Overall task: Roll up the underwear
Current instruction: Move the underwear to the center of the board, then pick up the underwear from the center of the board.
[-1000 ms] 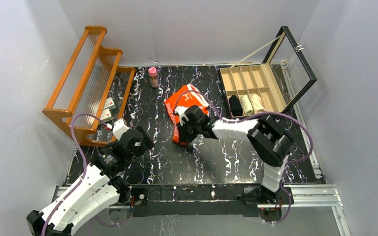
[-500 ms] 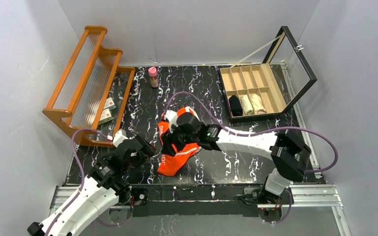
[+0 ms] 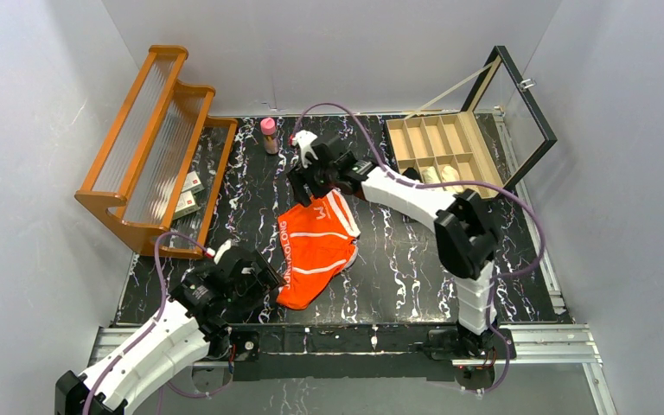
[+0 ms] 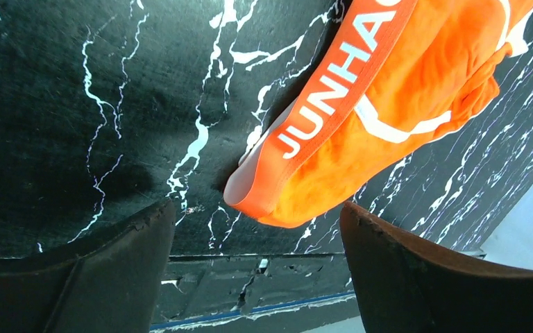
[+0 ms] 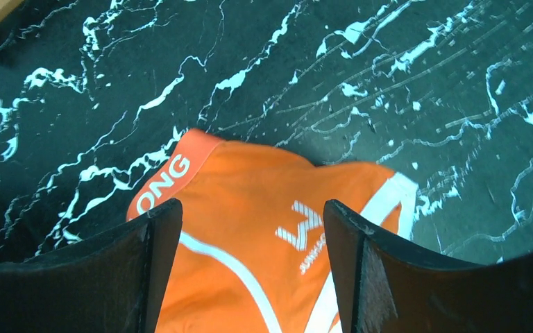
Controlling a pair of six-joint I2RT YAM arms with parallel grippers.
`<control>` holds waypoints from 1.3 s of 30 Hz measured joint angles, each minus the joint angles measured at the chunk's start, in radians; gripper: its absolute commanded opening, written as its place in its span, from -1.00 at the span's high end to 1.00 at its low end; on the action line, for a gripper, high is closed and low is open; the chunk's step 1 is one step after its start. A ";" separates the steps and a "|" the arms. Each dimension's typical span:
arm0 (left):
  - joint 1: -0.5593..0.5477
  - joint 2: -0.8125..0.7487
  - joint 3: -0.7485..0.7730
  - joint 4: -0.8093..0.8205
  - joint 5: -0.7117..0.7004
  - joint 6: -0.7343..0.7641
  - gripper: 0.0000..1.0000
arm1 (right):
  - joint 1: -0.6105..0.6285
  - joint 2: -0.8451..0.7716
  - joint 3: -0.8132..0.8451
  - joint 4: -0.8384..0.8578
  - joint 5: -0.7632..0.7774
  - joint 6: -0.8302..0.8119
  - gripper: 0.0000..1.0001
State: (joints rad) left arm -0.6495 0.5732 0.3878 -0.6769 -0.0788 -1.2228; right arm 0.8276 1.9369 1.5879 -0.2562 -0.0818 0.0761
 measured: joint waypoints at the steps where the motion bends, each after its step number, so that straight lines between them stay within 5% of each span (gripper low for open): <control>1: 0.000 0.000 -0.004 0.003 0.013 0.000 -0.61 | 0.002 0.035 0.037 -0.013 -0.004 -0.012 -0.60; 18: 0.000 0.009 -0.134 0.169 0.171 0.005 0.07 | 0.003 0.307 0.255 -0.093 -0.205 -0.352 -0.71; 27: 0.000 0.045 -0.162 0.240 0.196 0.010 0.43 | -0.023 0.460 0.444 -0.219 -0.417 -0.483 -0.58; 33: -0.001 0.045 -0.186 0.282 0.209 0.007 0.71 | -0.029 0.490 0.452 -0.284 -0.430 -0.535 -0.11; 39: -0.001 0.047 -0.198 0.296 0.213 0.014 1.00 | -0.029 0.491 0.452 -0.293 -0.414 -0.525 0.97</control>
State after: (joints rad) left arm -0.6502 0.6205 0.1898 -0.3809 0.1341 -1.2087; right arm 0.7986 2.4283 2.0403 -0.5495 -0.4957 -0.4488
